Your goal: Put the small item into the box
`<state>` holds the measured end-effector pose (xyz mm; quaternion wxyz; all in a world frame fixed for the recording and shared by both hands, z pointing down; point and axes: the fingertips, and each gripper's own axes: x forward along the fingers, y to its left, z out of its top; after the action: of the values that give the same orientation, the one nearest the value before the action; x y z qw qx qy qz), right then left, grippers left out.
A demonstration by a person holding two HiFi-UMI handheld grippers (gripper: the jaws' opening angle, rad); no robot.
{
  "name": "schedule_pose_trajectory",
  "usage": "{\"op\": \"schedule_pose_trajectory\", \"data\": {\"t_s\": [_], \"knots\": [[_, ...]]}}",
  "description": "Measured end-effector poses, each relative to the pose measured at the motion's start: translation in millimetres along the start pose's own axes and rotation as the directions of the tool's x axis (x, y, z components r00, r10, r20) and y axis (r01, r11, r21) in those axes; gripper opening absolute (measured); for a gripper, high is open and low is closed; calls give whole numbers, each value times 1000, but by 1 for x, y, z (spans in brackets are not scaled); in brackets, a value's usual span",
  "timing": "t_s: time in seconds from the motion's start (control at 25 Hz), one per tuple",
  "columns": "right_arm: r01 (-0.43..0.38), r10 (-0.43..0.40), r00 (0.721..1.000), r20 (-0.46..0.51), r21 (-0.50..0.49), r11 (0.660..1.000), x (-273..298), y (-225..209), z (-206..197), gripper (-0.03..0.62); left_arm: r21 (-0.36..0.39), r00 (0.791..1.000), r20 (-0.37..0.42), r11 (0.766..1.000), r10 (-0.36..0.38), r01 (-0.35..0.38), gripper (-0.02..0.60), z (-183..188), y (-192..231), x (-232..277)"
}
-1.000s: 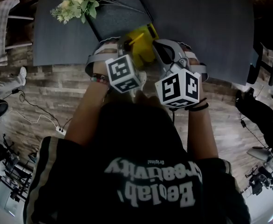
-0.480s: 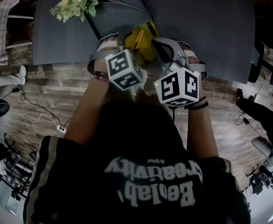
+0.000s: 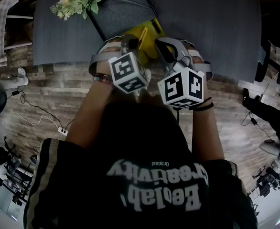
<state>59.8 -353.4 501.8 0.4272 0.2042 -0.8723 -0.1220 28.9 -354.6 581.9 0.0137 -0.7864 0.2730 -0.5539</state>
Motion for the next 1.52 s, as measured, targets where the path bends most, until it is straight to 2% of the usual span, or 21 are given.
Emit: {"op": "schedule_pose_trajectory", "data": {"t_s": [0.12,0.6,0.96,1.12,1.52], "knots": [[-3,3,1000,-4,2,1000,0,5,1,6,-13,1000,-11,1000,-26,26,2,-3,-5,0],[32,-32,999,2,-18,999,-10,9,18,6,-33,999,12,999,-40,40,0,-2,-4,-21],[62,-62,998,26,-1,998,-35,5,24,6,-127,997,62,991,-42,49,0,11,-5,-65],[86,-86,995,41,23,996,-46,3,28,6,-147,996,85,989,-14,26,0,16,-4,-87],[129,-129,988,90,2,992,-76,8,53,6,-172,989,138,985,56,-32,0,28,-6,-147]]}}
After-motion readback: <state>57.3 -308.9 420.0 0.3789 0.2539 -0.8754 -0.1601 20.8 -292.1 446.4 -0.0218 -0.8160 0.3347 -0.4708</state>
